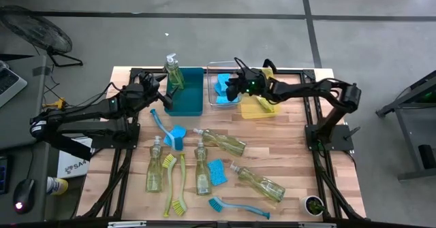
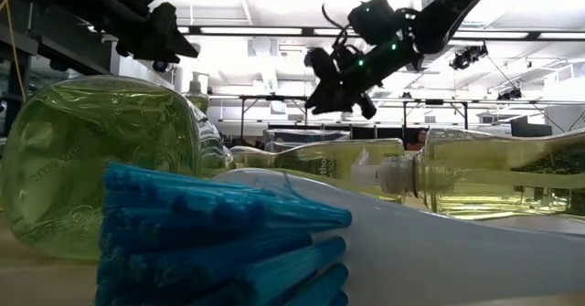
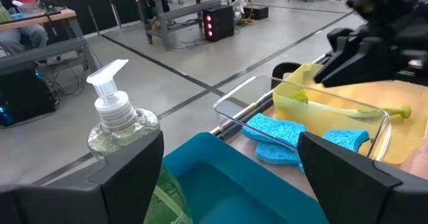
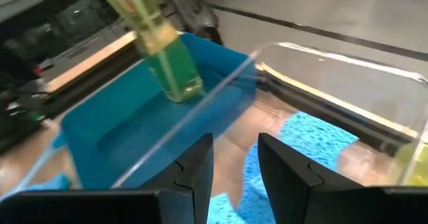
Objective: Pick & Place Kitchen Sink Supplies
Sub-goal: Put the dishwashing liquid into the blue bin
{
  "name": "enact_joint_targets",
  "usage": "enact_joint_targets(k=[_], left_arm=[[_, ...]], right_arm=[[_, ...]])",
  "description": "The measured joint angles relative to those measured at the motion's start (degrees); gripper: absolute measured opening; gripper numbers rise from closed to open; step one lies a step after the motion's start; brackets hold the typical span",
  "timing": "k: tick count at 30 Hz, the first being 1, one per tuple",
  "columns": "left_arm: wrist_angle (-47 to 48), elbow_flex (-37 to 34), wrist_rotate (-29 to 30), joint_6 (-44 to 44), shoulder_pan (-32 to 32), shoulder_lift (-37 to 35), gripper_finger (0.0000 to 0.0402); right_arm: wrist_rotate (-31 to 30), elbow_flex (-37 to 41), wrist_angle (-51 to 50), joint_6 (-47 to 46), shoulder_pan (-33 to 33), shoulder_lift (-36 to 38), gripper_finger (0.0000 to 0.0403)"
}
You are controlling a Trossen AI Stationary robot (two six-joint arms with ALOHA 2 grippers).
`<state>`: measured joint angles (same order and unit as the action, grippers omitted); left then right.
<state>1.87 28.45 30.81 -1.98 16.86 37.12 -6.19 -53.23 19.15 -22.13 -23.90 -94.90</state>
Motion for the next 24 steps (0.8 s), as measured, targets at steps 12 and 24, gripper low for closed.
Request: enact_joint_targets(k=[12, 24], left_arm=[[1.3, 0.0, -0.3, 0.0, 0.0, 0.0, 0.0339], [1.9, -0.1, -5.4, -0.8, 0.0, -1.8, 0.0339]], right_arm=[[6.6, 0.0, -13.8, 1.3, 8.2, 8.4, 0.0110], [8.7, 0.0, -26.6, -6.5, 22.5, 13.8, 0.0110]])
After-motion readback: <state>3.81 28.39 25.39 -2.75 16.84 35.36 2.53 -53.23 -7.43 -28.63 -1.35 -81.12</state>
